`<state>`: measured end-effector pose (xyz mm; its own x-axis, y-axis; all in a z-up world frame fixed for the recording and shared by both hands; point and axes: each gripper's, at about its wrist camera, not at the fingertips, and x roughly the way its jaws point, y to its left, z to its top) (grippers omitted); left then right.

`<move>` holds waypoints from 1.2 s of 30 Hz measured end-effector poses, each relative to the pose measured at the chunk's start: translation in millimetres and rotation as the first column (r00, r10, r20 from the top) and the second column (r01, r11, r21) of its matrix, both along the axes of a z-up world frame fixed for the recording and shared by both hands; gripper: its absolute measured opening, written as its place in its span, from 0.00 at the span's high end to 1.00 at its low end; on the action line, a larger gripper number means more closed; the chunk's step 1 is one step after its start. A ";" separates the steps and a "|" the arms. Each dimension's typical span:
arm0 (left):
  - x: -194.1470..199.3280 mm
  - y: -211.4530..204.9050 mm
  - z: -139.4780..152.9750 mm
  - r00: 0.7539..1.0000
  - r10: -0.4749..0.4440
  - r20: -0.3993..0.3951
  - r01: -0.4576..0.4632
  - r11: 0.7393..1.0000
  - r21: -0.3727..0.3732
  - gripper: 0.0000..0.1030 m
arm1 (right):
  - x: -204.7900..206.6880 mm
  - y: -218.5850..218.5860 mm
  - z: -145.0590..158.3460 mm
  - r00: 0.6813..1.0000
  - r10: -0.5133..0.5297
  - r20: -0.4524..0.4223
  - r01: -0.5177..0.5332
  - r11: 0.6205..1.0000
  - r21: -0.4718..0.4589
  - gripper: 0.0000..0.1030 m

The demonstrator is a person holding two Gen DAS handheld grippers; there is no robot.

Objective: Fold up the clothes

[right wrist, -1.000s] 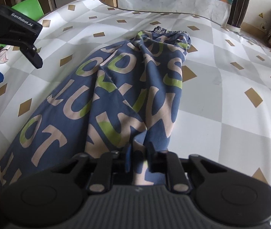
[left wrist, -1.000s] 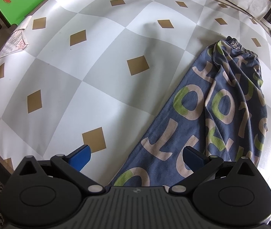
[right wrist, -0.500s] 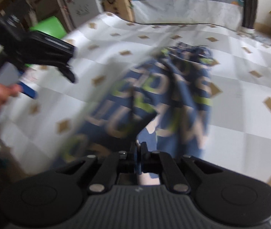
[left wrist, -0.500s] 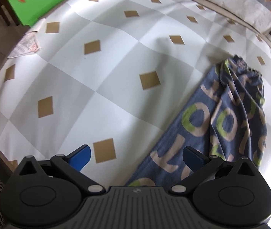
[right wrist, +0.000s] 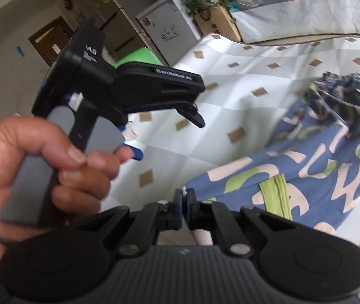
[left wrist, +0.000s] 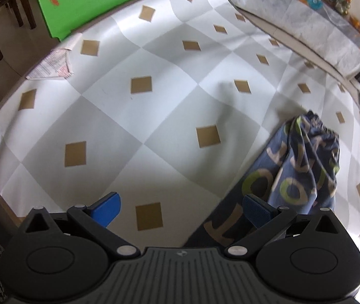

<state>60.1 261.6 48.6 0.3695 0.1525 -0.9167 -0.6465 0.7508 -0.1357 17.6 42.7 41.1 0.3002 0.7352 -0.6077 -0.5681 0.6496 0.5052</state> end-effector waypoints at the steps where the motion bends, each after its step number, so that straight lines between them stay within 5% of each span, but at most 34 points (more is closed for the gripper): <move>1: -1.9 2.3 1.9 1.000 0.008 0.007 -0.008 1.000 0.003 0.00 | 0.8 3.2 0.8 1.000 0.005 -0.004 -0.005 1.000 0.012 0.97; 14: -3.6 8.8 -1.9 0.999 0.036 -0.003 -0.036 0.999 -0.004 0.00 | -3.4 43.9 -50.3 0.993 0.047 -0.109 -0.054 0.997 -0.061 0.90; 21: 1.5 3.3 -11.4 0.999 0.015 -0.028 -0.016 1.000 -0.021 0.00 | -9.8 30.2 -51.8 0.996 0.029 -0.083 -0.036 0.995 -0.090 0.64; 36: 9.7 -14.9 -20.3 0.998 -0.034 -0.051 0.031 0.998 -0.057 0.00 | -0.9 -26.6 -60.4 0.996 -0.072 -0.052 0.052 0.946 -0.321 0.53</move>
<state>69.8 246.7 28.3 0.3252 0.0889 -0.9415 -0.6291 0.7637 -0.1452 16.7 16.1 -19.2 0.2932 0.4810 -0.8262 -0.4958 0.8154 0.2988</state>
